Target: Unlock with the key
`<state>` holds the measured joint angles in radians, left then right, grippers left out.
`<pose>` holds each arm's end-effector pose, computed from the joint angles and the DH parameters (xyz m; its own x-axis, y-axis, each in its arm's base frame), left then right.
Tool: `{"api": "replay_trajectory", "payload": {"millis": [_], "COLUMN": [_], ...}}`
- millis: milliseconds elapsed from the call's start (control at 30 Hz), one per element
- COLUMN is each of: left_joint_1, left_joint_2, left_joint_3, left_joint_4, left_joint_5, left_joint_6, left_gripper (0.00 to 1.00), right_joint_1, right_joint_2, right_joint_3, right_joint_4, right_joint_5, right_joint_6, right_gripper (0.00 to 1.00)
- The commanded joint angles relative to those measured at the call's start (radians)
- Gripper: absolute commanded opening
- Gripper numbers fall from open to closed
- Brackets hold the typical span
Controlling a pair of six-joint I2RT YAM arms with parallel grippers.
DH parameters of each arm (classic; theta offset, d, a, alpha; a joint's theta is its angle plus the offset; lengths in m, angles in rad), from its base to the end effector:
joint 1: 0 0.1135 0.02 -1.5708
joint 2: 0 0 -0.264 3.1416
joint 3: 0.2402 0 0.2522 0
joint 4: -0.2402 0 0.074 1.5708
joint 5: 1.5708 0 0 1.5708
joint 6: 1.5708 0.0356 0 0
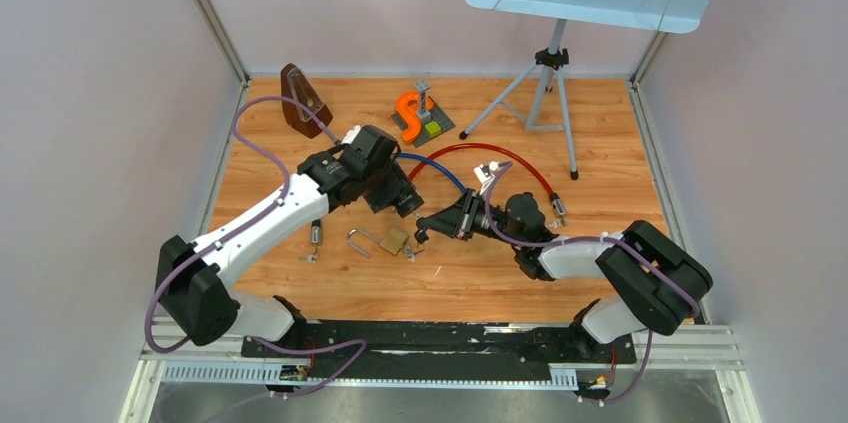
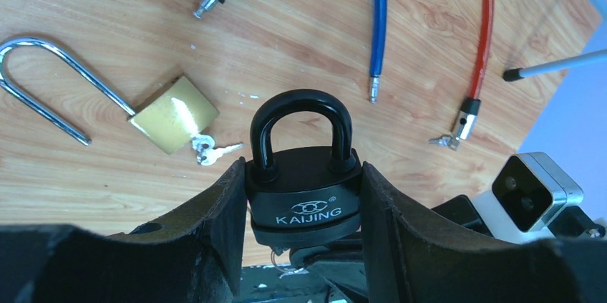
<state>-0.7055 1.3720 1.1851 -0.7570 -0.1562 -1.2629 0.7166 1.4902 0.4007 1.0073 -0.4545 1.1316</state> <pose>0.2196 -0.1798 0.2973 -0.7310 -0.6139 -0.2978 -0.4145 0.7463 -0.5209 0.1940 0.1898 0.1786 -0.8591 0.3302 -0.3911 -0.3352 0.2147 0.9174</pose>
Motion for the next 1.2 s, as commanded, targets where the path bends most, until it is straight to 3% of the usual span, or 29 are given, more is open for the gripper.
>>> {"api": "replay_trajectory", "payload": {"millis": [0, 200, 467, 533, 867, 1067, 1167], "left_joint_1": [-0.057, -0.060, -0.089, -0.090, -0.092, -0.092, -0.092], "left_joint_2": [-0.072, -0.122, -0.125, -0.138, -0.354, -0.430, -0.446], "left_joint_3": [-0.010, -0.059, -0.055, -0.083, -0.383, -0.424, -0.415], "left_joint_4": [0.075, 0.149, 0.188, 0.244, 0.940, 1.039, 0.983], "left_joint_5": [0.185, 0.311, 0.303, 0.313, 0.336, 0.344, 0.283], "left_joint_6": [-0.080, -0.138, -0.119, -0.109, 0.005, 0.083, 0.094], "left_gripper": [0.02, 0.03, 0.01, 0.01, 0.00, 0.00, 0.00], "right_joint_1": [-0.022, -0.036, -0.039, -0.046, -0.121, -0.125, -0.125], "right_joint_2": [-0.055, -0.055, -0.034, -0.038, 0.011, 0.065, 0.044], "right_joint_3": [0.001, -0.022, 0.005, 0.000, -0.043, -0.013, -0.014], "right_joint_4": [0.160, 0.255, 0.251, 0.256, 0.511, 0.585, 0.568], "right_joint_5": [0.105, 0.076, 0.087, 0.086, -0.059, -0.099, -0.105], "right_joint_6": [-0.093, -0.167, -0.152, -0.107, 0.237, 0.341, 0.290], "right_gripper": [0.00, 0.00, 0.00, 0.00, 0.00, 0.00, 0.00]}}
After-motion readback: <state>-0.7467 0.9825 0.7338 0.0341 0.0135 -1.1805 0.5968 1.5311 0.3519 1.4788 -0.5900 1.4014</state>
